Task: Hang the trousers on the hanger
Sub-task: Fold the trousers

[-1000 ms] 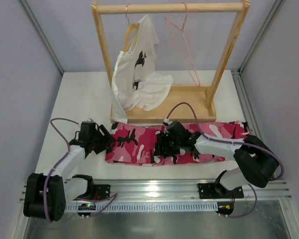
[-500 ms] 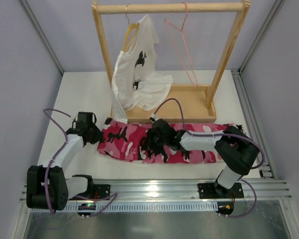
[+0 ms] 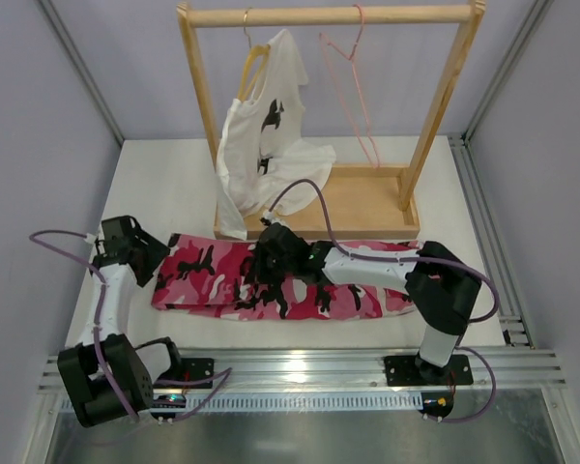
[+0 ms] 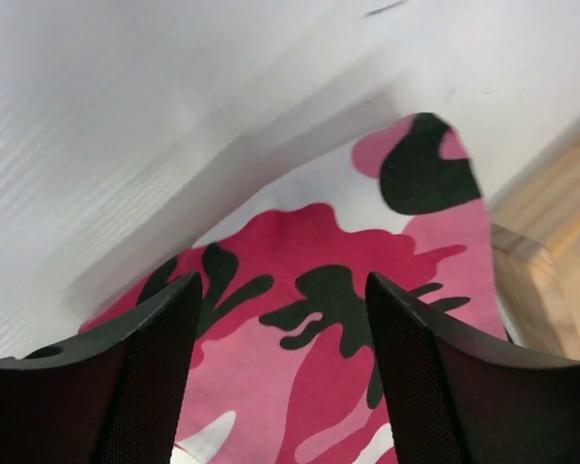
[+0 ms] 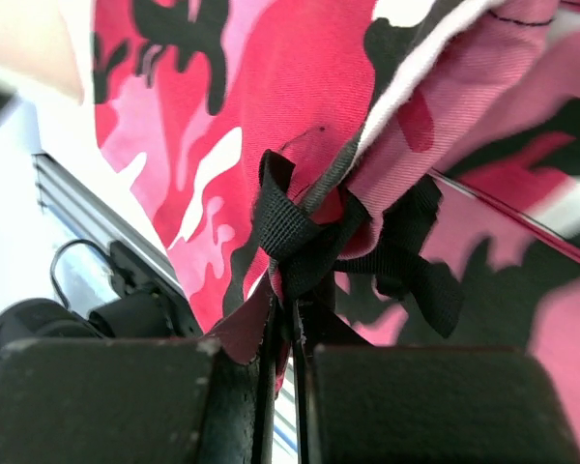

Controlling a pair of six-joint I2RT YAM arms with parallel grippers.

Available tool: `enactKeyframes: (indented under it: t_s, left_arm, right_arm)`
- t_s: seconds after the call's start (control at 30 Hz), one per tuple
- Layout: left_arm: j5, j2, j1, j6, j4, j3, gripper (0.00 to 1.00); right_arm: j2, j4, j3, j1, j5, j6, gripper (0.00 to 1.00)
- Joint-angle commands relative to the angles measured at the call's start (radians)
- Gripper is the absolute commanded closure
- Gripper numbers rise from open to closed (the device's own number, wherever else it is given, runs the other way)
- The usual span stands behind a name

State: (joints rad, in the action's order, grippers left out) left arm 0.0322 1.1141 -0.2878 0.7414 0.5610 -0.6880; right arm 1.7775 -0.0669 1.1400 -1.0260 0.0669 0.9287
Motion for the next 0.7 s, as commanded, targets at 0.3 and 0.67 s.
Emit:
enactKeyframes:
  t_s: [0.3, 0.67]
  left_arm:
    - [-0.247, -0.083, 0.027, -0.094, -0.019, -0.027, 0.29]
    - [-0.246, -0.074, 0.196, -0.002, -0.122, 0.074, 0.29]
  right_arm:
    - [-0.388, -0.369, -0.18, 0.109, -0.119, -0.148, 0.96]
    - [-0.647, -0.551, -0.246, 0.215, -0.204, -0.32, 0.96]
